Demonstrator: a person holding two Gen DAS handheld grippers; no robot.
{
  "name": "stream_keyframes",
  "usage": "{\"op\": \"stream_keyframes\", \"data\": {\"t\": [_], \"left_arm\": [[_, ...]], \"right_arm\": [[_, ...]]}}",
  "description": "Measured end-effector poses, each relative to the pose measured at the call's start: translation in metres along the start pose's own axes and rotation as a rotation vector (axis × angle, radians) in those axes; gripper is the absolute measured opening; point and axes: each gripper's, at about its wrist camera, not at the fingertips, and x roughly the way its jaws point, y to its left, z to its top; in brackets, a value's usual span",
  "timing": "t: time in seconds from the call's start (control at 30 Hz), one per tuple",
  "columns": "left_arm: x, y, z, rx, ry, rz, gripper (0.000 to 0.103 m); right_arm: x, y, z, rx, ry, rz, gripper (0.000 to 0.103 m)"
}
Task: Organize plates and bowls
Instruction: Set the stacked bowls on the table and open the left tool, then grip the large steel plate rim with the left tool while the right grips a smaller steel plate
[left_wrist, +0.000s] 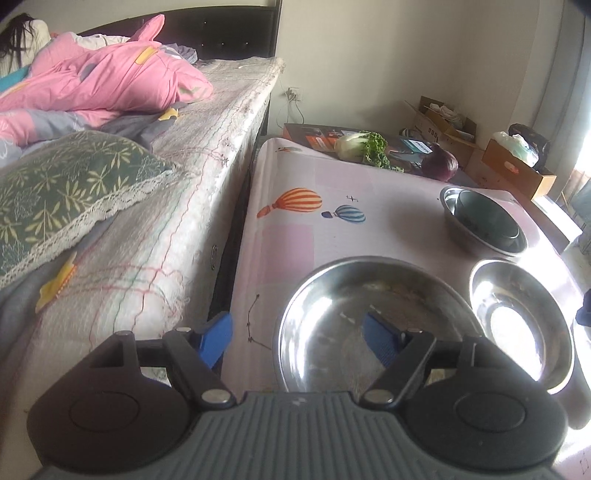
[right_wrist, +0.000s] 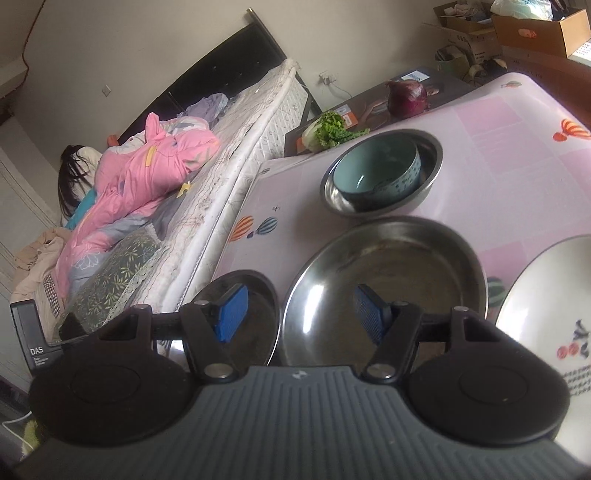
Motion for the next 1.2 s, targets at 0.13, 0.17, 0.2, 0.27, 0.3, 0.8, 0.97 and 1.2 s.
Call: {"op": "stream_keyframes", "data": {"t": [0.13,0.17,0.2,0.27,0.3,0.8,0.97,1.2], "left_arm": [[-0.012,0.001,-0.028,0.001,-0.054,0.004,0.079],[-0.015,0.001,-0.033,0.002,-0.064,0.002,0.079],[-0.018,0.002,-0.037,-0.003,-0.072,-0.005,0.079],[-0.023,0.006,-0.046,-0.033,-0.069,-0.044,0.079],[-0.024,0.008,-0.048,-0.049,-0.063,-0.062,0.079],[0.015,-0.006,-0.036,0.039,0.079,0.018,0.047],[0.024,-0.009,-0.036,0.054,0.124,0.025,0.029],[0.024,-0.008,-0.036,0.042,0.160,0.004,0.024]], "right_arm": [[0.002,0.020,-0.029,-0.006,0.024,0.016,0.063],[0.003,0.025,-0.035,-0.009,0.031,0.017,0.063],[0.004,0.027,-0.040,-0.007,0.036,0.018,0.063],[0.007,0.031,-0.051,0.011,0.046,0.016,0.062],[0.007,0.032,-0.055,0.020,0.047,0.014,0.061],[0.064,0.044,-0.071,0.032,0.098,-0.041,0.032],[0.076,0.048,-0.075,0.015,0.120,-0.060,0.026],[0.082,0.054,-0.077,0.003,0.124,-0.054,0.013]]}}
